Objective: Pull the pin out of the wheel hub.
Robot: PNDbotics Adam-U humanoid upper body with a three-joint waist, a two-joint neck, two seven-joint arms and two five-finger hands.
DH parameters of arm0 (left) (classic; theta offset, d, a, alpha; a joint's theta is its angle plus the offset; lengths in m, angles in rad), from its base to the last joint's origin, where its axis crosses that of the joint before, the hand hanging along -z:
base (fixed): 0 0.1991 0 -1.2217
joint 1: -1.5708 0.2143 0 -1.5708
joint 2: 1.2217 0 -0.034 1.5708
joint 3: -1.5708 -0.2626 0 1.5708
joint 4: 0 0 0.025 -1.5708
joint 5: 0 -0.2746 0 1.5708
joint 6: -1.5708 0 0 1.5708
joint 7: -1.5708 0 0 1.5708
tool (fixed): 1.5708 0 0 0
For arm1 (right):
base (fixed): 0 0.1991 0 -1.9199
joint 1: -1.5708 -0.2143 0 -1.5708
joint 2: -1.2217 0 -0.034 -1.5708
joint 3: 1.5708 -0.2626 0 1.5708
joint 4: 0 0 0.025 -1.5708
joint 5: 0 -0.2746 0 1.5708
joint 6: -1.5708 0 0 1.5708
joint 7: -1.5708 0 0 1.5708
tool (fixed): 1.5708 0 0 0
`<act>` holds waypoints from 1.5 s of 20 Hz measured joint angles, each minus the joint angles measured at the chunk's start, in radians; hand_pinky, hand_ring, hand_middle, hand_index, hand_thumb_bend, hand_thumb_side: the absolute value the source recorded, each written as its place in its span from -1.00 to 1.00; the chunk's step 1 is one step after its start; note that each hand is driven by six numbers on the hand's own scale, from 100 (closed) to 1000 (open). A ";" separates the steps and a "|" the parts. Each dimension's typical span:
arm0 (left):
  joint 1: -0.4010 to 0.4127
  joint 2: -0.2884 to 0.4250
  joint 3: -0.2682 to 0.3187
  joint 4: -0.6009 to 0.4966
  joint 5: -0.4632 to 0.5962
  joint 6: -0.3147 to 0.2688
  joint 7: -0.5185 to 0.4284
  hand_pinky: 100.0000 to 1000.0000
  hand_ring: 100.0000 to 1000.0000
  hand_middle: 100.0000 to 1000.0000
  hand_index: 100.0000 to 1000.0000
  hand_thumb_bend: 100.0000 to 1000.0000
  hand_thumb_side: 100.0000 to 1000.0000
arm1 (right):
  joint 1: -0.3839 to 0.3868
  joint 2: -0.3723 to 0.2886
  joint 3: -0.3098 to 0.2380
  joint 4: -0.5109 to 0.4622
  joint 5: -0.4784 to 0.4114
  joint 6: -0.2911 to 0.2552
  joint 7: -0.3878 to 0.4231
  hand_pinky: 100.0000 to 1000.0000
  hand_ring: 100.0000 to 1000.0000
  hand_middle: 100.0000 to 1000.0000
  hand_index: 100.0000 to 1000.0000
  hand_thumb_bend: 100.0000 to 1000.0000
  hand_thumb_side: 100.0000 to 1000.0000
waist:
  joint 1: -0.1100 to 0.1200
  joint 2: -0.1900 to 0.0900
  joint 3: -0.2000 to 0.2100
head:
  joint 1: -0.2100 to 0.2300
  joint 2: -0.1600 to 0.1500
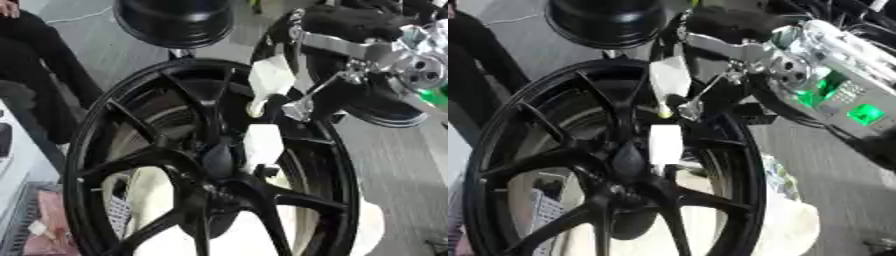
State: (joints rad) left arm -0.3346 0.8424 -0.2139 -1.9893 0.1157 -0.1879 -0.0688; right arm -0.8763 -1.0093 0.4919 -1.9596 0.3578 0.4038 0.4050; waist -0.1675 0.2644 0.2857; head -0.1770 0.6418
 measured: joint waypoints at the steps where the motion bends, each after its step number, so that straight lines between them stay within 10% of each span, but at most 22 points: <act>1: 0.001 0.000 0.002 0.000 0.003 0.001 0.000 0.82 0.56 0.21 0.60 -1.00 -0.22 | 0.009 -0.006 -0.020 0.019 0.008 0.013 -0.012 0.49 -0.13 -0.30 -0.13 -0.90 -1.00 | 0.002 0.000 -0.002 | -0.001 0.000; 16: 0.040 -0.008 0.023 0.000 0.002 0.006 0.019 0.82 0.56 0.21 0.60 -1.00 -0.22 | 0.284 -0.161 -0.391 0.393 0.157 0.247 -0.239 0.50 -0.01 -0.20 -0.04 -1.00 -1.00 | 0.026 0.001 -0.060 | 0.071 0.017; 30: 0.058 -0.009 0.032 0.000 -0.020 0.002 0.034 0.83 0.56 0.21 0.60 -1.00 -0.23 | 0.406 -0.166 -0.755 0.755 0.332 0.468 -0.461 0.53 0.09 -0.08 0.10 -1.00 -1.00 | 0.038 0.002 -0.071 | 0.104 0.017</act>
State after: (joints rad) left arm -0.2762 0.8330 -0.1821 -1.9893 0.0962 -0.1859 -0.0347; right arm -0.4705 -1.1751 -0.2629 -1.2044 0.6899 0.8714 -0.0556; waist -0.1290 0.2664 0.2144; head -0.0730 0.6592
